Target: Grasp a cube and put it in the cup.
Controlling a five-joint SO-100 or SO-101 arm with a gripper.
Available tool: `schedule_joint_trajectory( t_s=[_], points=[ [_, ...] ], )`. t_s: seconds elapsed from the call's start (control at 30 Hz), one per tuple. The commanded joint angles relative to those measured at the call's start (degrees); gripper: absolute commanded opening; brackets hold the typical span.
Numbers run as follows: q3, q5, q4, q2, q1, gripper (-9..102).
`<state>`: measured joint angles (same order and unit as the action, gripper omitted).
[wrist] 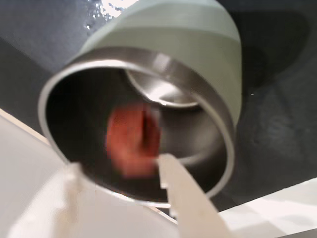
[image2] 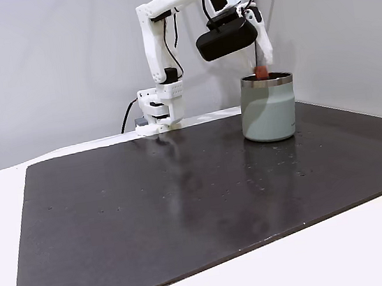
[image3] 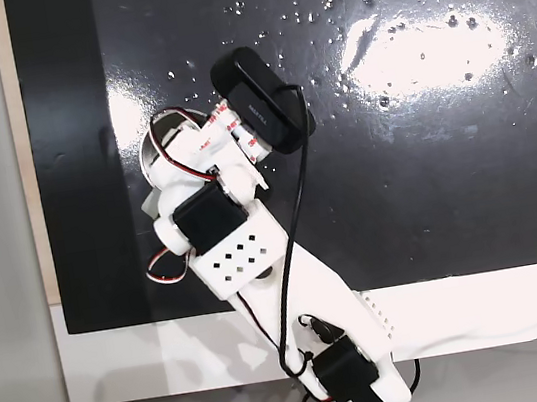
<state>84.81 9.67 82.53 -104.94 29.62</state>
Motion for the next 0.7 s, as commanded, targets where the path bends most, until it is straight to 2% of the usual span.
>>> schedule_joint_trajectory(
  t_s=[0.0, 0.67],
  points=[
    [-0.6, 0.4, 0.1, -1.8, 0.2, 22],
    [-0.9, 0.9, 0.7, -2.2, 0.9, 22]
  ],
)
